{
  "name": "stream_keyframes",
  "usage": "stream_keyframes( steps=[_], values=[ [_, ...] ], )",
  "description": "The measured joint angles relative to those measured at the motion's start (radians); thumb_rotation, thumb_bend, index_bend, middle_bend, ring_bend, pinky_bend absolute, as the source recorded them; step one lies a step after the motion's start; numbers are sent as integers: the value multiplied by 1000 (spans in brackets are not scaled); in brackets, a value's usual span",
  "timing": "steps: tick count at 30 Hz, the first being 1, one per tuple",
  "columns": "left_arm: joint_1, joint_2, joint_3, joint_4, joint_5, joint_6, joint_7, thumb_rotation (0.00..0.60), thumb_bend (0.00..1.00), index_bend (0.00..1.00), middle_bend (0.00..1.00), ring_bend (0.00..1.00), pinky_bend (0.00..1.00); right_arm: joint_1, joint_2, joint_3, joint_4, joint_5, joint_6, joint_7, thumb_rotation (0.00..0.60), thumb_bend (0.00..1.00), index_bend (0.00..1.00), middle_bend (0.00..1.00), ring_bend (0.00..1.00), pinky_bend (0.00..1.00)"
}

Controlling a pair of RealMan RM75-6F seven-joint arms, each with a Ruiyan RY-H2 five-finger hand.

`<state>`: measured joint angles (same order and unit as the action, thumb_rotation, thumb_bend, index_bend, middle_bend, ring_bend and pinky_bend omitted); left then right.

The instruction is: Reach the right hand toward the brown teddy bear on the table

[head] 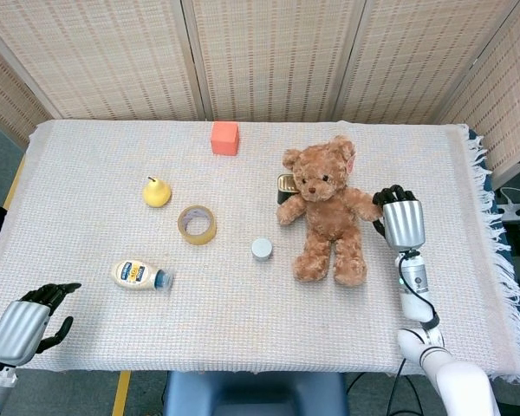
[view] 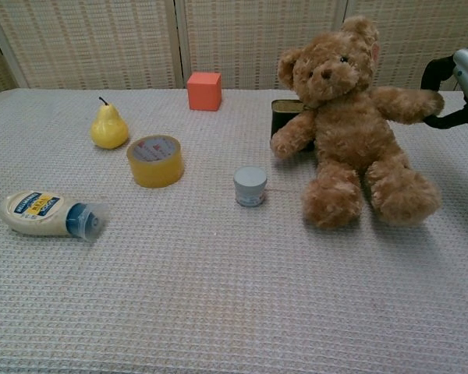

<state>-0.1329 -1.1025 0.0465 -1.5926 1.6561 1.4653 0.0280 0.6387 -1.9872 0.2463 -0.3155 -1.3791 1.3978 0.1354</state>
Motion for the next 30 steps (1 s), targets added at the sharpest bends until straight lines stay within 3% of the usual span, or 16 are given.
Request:
stream_keyframes(
  steps=[11,22,25,27,30],
  values=[
    [0,-1,1,1,1,0,5,600,419,221,299,259,425,-16,1,-29,-19,-14,-34,0,600,185,558,499,349,525],
    [0,-1,1,-1,4,1,3,600,418,221,301,259,425,-13,5,-18,-26,-12,11,15,600,185,545,499,349,525],
    [0,-1,2,1,4,1,7,600,419,221,301,259,425,-19,6,-28,-28,-16,-10,13,600,182,445,483,311,525],
    [0,-1,1,-1,1,-1,4,600,419,221,301,259,425,-23,11,-33,-37,-17,-31,20,600,181,330,404,223,499],
    [0,-1,0,1,0,0,3,600,419,221,302,259,425,-30,29,-40,-69,-20,-48,39,600,182,179,239,75,341]
  ],
)
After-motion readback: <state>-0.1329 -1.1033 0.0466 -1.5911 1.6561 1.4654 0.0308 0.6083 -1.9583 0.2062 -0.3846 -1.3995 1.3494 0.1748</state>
